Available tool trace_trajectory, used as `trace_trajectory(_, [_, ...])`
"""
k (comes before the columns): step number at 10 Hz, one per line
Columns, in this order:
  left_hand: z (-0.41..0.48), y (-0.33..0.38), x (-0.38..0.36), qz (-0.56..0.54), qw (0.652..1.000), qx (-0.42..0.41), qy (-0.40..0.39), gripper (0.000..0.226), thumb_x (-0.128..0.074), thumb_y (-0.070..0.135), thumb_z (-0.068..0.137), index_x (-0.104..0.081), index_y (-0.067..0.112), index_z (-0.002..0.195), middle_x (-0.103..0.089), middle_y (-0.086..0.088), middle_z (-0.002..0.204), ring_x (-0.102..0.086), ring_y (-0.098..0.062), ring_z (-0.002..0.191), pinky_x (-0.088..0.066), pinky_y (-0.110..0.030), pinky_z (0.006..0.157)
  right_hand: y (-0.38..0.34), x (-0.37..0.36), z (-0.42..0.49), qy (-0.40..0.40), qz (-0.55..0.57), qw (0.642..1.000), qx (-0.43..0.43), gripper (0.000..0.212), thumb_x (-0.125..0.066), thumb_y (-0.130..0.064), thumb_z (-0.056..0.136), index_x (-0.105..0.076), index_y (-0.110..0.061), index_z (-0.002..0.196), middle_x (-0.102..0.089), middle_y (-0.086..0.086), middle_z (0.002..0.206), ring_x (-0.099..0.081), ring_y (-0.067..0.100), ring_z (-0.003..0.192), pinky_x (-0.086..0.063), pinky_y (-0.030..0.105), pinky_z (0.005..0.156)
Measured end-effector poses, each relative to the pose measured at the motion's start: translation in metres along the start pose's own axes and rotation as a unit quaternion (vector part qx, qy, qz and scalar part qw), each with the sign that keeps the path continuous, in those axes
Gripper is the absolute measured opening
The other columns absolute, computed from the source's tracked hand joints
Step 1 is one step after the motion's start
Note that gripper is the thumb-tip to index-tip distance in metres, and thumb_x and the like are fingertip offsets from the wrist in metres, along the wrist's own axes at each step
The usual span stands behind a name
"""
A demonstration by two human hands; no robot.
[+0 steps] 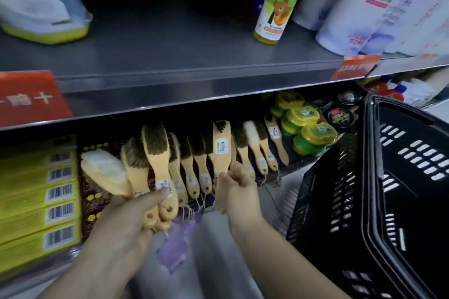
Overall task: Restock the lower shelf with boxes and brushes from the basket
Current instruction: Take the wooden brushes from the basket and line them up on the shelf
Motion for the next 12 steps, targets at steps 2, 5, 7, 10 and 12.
trace_trajectory(2, [0.007, 0.001, 0.012, -0.003, 0.997, -0.064, 0.04, 0.025, -0.071, 0.008, 0.078, -0.064, 0.005, 0.102, -0.071, -0.013, 0.089, -0.069, -0.021, 0.069, -0.05, -0.029, 0.051, 0.024, -0.041, 0.052, -0.034, -0.043, 0.998, -0.009, 0.025, -0.048, -0.013, 0.095, -0.054, -0.027, 0.115, -0.061, 0.0, 0.106, -0.059, 0.015, 0.098, -0.047, 0.031, 0.091])
trace_trajectory(5, [-0.004, 0.014, -0.005, -0.01, 0.996, -0.08, 0.049, 0.025, -0.065, -0.004, 0.077, -0.063, 0.019, 0.088, -0.074, 0.003, 0.069, -0.067, -0.007, 0.053, -0.047, -0.02, 0.038, 0.041, -0.062, 0.079, -0.056, -0.18, 0.979, 0.082, 0.047, -0.038, -0.008, 0.097, -0.036, -0.03, 0.139, -0.05, -0.015, 0.085, -0.053, 0.005, 0.078, -0.043, 0.021, 0.075])
trace_trajectory(7, [-0.002, 0.014, -0.01, 0.01, 0.996, -0.078, 0.05, 0.021, -0.066, -0.004, 0.077, -0.064, 0.015, 0.087, -0.074, -0.001, 0.072, -0.068, -0.019, 0.065, -0.048, -0.033, 0.063, 0.039, -0.052, 0.082, -0.071, -0.197, 0.972, 0.103, 0.045, -0.043, -0.009, 0.097, -0.038, -0.022, 0.14, -0.048, -0.02, 0.086, -0.05, -0.018, 0.075, -0.032, -0.008, 0.062])
trace_trajectory(10, [-0.002, 0.017, -0.011, 0.019, 0.994, -0.095, 0.047, 0.025, -0.064, -0.006, 0.077, -0.064, 0.013, 0.093, -0.074, -0.003, 0.078, -0.068, -0.02, 0.07, -0.046, -0.034, 0.063, 0.027, -0.041, 0.095, -0.129, -0.127, 0.982, 0.047, 0.039, -0.045, -0.005, 0.096, -0.048, -0.024, 0.13, -0.06, -0.003, 0.095, -0.06, 0.014, 0.091, -0.048, 0.035, 0.093])
trace_trajectory(12, [0.0, 0.016, -0.011, 0.016, 0.994, -0.099, 0.048, 0.03, -0.065, -0.006, 0.075, -0.061, 0.017, 0.095, -0.075, -0.001, 0.08, -0.07, -0.017, 0.07, -0.051, -0.033, 0.063, 0.034, -0.048, 0.094, -0.143, -0.234, 0.958, 0.082, 0.048, -0.043, -0.002, 0.096, -0.039, -0.025, 0.138, -0.054, -0.013, 0.085, -0.052, 0.001, 0.077, -0.038, 0.007, 0.063])
Point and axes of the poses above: each hand's wrist, its own z-axis towards the middle knuckle, its own x-axis out of the back of the hand, y = z × x, the point moved 4 cm from there along z, towards the middle knuckle
